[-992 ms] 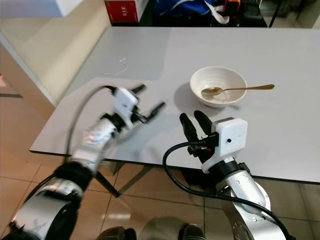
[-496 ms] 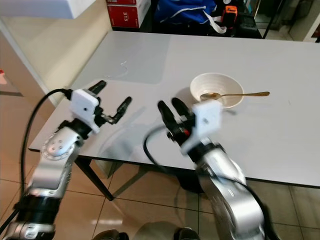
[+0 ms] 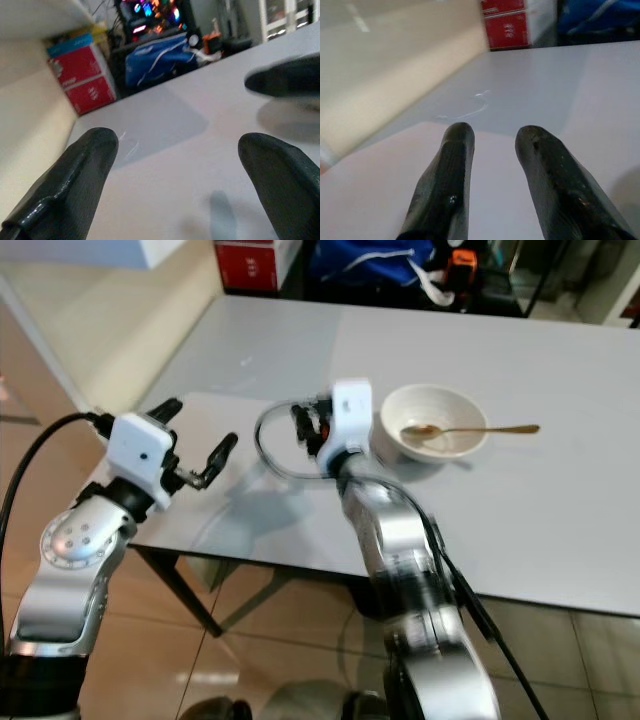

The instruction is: Setting the table

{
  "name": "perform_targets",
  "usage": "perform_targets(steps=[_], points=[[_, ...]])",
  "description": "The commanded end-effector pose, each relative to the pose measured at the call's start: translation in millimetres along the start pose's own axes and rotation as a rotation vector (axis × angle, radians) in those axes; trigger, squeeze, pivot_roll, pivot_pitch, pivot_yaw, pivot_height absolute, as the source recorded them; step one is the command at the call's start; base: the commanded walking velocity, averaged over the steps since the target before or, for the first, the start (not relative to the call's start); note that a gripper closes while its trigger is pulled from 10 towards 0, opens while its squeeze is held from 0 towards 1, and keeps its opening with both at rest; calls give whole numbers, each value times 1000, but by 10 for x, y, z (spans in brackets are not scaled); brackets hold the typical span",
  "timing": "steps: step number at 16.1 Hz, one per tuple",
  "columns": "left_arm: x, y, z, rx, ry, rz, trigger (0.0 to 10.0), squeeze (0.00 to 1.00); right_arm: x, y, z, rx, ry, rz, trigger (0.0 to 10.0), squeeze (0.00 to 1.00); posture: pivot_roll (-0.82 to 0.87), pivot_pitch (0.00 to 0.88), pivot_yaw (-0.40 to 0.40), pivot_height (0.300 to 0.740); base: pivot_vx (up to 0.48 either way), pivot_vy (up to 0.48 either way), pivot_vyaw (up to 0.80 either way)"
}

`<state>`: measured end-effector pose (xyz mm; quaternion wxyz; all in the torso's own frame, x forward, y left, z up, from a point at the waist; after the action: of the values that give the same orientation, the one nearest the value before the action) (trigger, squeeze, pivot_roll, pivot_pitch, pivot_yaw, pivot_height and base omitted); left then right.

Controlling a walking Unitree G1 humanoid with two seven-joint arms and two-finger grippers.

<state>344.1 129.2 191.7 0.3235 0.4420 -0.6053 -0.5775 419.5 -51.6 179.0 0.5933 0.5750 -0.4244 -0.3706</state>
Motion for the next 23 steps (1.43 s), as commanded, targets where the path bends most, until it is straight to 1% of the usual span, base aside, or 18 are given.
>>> perform_targets(steps=[1,3,4,6,7,8,9,10,11,12,13,14,15,19,21,23], points=[[-23,32,33,-5,11,-12,10000,0,83,-117,-66,-41,-63,-29,10000,0,81,96,17,740,0,0,0],[-4,52,46,-13,7,-19,10000,0,128,-185,-187,-80,-132,-74,10000,0,114,104,18,740,0,0,0],[5,73,57,-20,4,-25,10000,0,102,-246,-247,-110,-153,-96,10000,0,132,108,15,740,0,0,0],[-4,96,66,-26,2,-34,10000,0,100,-319,-275,-145,-186,-112,10000,0,146,111,13,740,0,0,0],[-11,103,70,-29,4,-38,10000,0,155,-349,-269,-158,-225,-113,10000,0,151,111,13,740,0,0,0],[-13,104,74,-31,1,-40,10000,0,274,-379,-240,-173,-292,-96,10000,0,151,111,14,740,0,0,0],[-12,104,76,-32,1,-39,10000,0,309,-386,-232,-177,-312,-85,10000,0,151,111,14,740,0,0,0],[6,97,78,-36,-7,-38,10000,0,409,-404,-201,-183,-365,-82,10000,0,152,112,17,740,0,0,0],[53,103,76,-34,-19,-32,10000,0,599,-441,-132,-186,-451,-103,10000,0,152,107,19,740,0,0,0],[72,106,78,-33,-24,-30,10000,0,662,-457,-106,-187,-478,-108,10000,0,152,103,18,740,0,0,0],[99,108,80,-31,-28,-21,10000,0,802,-495,-39,-187,-529,-119,10000,0,152,98,17,740,0,0,0],[110,106,83,-30,-30,-17,10000,0,904,-518,11,-188,-563,-117,10000,0,151,92,18,740,0,0,0],[116,104,85,-30,-32,-16,10000,0,962,-529,40,-189,-582,-114,10000,0,150,90,18,740,0,0,0],[176,100,85,-26,-48,-15,10000,0,1348,-572,236,-199,-694,-95,10000,0,153,71,11,740,0,0,0],[183,118,53,-21,-50,-15,10000,0,1470,-573,298,-202,-719,-84,10000,0,157,74,12,740,0,0,0],[175,126,31,-21,-52,-15,10000,0,1547,-571,340,-201,-738,-82,10000,0,160,78,15,740,0,0,0]])
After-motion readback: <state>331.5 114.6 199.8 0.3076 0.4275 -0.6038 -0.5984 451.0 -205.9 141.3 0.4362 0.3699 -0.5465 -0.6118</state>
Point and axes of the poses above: a point about 5 cm out from each wrist's last joint towards the gripper, its own z axis pointing back from the gripper into the wrist, its own y axis along the axis of the wrist's last joint, x = y × z, the point moved 6 cm from there along -z, pointing out of the wrist towards the gripper, and after that the axes turned 14 degrees about z, right-handed, at the moved point
